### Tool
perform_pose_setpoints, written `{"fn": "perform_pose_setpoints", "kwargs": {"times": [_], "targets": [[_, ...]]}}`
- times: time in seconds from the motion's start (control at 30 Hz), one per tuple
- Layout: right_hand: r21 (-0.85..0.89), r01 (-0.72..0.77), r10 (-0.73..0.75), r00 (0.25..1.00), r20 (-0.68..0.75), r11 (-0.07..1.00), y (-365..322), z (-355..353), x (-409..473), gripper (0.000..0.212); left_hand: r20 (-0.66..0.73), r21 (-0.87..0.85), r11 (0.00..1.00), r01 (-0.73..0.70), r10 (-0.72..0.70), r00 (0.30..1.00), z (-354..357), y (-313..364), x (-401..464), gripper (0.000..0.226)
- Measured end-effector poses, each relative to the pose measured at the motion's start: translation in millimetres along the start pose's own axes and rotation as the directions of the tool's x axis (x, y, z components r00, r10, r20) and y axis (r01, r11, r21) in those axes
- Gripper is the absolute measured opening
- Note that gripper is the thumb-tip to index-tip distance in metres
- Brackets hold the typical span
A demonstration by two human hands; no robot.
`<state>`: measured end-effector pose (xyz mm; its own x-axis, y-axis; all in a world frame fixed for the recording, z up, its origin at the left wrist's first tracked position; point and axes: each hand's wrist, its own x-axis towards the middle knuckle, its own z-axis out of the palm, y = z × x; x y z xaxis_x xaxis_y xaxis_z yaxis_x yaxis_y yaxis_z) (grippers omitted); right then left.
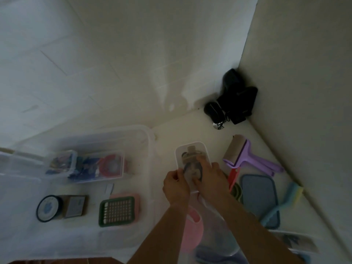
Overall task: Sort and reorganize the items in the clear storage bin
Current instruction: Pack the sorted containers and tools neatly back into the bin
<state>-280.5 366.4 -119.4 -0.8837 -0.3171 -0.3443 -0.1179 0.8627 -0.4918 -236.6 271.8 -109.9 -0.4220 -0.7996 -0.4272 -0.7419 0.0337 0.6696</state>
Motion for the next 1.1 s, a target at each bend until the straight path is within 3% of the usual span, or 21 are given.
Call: {"fn": "perform_pose_setpoints", "kwargs": {"times": [0.23,0.33,0.4,0.47,0.53,0.6,0.7,0.77,0.97,1.1], "targets": [[0.005,0.011,-0.011,1.000,0.027,1.000,2,-2,-5,0.061,0.007,-0.007,0.998,0.061,-0.061,0.998,5,2,2,0.031],[-0.096,0.115,-0.138,0.951,-0.277,0.989,-16,-18,11,0.040,0.043,0.000,0.997,0.073,-0.073,0.996,8,-3,9,0.036],[-0.004,0.309,-0.291,0.890,-0.351,0.951,-40,-30,39,0.034,0.065,-0.026,0.997,0.077,-0.075,0.995,9,-6,10,0.038],[0.086,0.443,-0.427,0.891,-0.154,0.892,-66,-27,80,0.038,0.063,-0.058,0.995,0.078,-0.075,0.995,11,-8,13,0.038],[0.029,0.499,-0.500,0.864,0.058,0.866,-92,-8,122,0.044,0.049,-0.132,0.986,0.105,-0.099,0.994,12,-11,16,0.036],[-0.034,0.544,-0.530,0.828,0.183,0.838,-115,19,157,0.048,0.053,-0.216,0.964,0.158,-0.150,0.987,11,-14,18,0.031],[-0.245,0.562,-0.504,0.823,0.263,0.790,-137,58,197,0.047,0.105,-0.267,0.946,0.185,-0.162,0.981,8,-23,24,0.022],[-0.320,0.535,-0.490,0.844,0.217,0.781,-144,80,212,0.041,0.152,-0.287,0.938,0.192,-0.153,0.976,8,-25,27,0.022],[0.034,0.490,-0.491,0.871,0.005,0.871,-129,21,165,0.018,0.111,-0.260,0.959,0.117,-0.090,0.990,12,-20,26,0.033],[0.136,0.448,-0.437,0.893,-0.102,0.884,-93,-36,104,0.040,0.181,-0.324,0.922,0.213,-0.160,0.970,8,-10,19,0.031]]}}
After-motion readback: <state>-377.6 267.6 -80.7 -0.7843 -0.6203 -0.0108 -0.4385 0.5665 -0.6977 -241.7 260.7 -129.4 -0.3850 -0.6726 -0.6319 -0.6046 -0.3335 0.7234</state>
